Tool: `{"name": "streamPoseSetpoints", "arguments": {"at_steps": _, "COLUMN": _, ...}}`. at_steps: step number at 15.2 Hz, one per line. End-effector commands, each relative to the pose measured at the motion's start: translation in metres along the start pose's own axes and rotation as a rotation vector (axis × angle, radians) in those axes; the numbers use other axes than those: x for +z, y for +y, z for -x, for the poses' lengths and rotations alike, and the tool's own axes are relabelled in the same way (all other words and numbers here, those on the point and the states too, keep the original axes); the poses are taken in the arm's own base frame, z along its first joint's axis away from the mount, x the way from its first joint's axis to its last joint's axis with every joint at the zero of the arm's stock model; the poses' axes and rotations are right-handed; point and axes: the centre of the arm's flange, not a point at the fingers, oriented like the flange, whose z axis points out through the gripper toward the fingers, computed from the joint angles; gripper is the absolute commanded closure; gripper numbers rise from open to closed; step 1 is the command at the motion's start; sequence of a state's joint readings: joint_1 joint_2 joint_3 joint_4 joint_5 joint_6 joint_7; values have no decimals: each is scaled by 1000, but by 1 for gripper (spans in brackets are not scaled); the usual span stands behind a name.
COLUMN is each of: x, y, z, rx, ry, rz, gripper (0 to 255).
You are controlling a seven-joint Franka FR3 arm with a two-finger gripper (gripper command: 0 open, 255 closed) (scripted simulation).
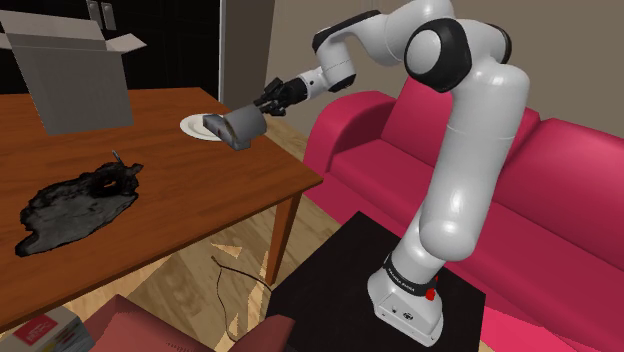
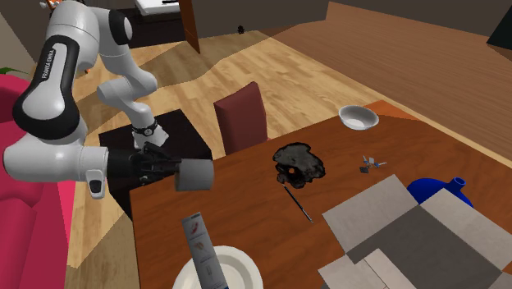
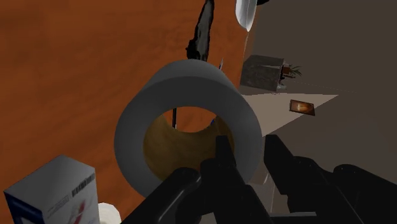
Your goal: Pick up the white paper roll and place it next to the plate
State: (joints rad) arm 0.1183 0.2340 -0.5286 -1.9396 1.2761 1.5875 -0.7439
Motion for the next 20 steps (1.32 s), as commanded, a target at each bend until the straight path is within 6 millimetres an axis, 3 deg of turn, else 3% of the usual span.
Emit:
{"name": "streamPoseSetpoints", "arguments": {"at_steps": 1, "x": 4, "y": 10, "z": 2, "rx": -1, "ry": 0, "rz": 0, "gripper": 255}}
{"name": "streamPoseSetpoints", "arguments": {"at_steps": 20, "x": 41, "y": 103, "z": 15, "rx": -1, "ry": 0, "rz": 0, "gripper": 255}}
